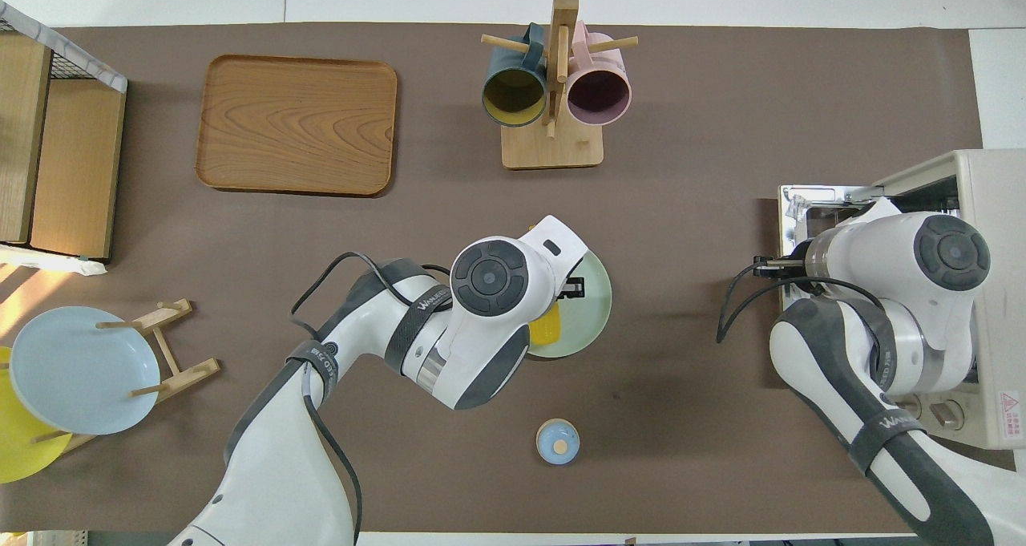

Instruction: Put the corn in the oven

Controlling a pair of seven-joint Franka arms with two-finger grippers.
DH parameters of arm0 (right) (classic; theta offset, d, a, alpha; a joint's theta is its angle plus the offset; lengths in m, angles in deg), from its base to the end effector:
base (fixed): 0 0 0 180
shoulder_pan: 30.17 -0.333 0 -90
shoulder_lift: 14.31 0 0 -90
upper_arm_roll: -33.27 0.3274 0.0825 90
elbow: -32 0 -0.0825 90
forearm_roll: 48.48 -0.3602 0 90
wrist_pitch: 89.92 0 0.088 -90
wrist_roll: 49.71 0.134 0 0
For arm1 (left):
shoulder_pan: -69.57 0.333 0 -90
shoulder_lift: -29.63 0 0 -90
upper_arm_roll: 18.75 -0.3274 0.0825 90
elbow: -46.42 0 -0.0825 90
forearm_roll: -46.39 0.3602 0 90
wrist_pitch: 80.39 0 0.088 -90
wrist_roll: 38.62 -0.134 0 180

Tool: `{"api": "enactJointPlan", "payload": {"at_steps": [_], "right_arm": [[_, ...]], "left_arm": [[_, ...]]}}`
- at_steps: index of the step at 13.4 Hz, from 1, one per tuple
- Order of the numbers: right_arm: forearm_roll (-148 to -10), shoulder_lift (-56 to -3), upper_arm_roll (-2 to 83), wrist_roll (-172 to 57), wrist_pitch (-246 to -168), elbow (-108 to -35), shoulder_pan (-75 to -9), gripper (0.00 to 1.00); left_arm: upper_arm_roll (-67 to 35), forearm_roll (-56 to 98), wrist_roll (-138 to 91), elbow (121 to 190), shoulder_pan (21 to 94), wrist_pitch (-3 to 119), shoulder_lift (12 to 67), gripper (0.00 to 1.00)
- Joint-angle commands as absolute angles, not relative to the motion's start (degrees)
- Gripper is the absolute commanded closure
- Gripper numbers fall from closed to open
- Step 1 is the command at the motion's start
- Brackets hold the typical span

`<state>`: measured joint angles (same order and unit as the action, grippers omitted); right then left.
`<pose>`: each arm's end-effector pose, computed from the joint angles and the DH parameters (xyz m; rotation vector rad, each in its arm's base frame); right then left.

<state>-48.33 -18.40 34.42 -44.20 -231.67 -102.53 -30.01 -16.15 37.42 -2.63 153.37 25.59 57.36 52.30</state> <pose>0.5008 0.0086 0.3090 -3.1353 0.1207 -0.0856 0.4376 -0.4652 0.3175 2.9484 -0.1055 0.0296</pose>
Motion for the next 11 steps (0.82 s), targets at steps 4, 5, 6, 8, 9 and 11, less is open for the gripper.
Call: {"api": "enactJointPlan", "payload": {"at_steps": [4, 5, 6, 8, 9, 11], "right_arm": [[-47.7, -17.7, 33.6, -39.9, -232.4, -102.9, -33.3, 1.0], [-48.6, -17.8, 33.5, -39.3, -231.9, -102.2, -34.5, 1.0], [-50.0, -18.0, 33.5, -38.6, -231.5, -101.6, -35.6, 1.0], [-51.0, -18.0, 33.5, -38.5, -226.4, -98.2, -36.2, 0.41], [-51.0, -18.0, 33.5, -39.2, -225.7, -97.7, -36.2, 0.0], [-51.0, -17.4, 33.7, -39.2, -225.6, -96.9, -38.2, 0.0]], "left_arm": [[-17.4, 36.6, -1.9, 155.0, 23.4, 57.7, 51.2, 0.8], [-17.4, 36.8, -1.9, 155.0, 23.6, 57.3, 51.2, 0.45], [-17.5, 37.0, -2.0, 155.0, 23.8, 56.8, 51.2, 0.0], [-17.7, 37.1, -3.1, 154.4, 26.1, 52.7, 48.6, 0.0], [-17.7, 37.2, -3.6, 154.3, 27.7, 50.5, 46.7, 0.0], [-17.7, 37.2, -3.7, 153.3, 32.4, 45.2, 43.0, 0.0]]}}
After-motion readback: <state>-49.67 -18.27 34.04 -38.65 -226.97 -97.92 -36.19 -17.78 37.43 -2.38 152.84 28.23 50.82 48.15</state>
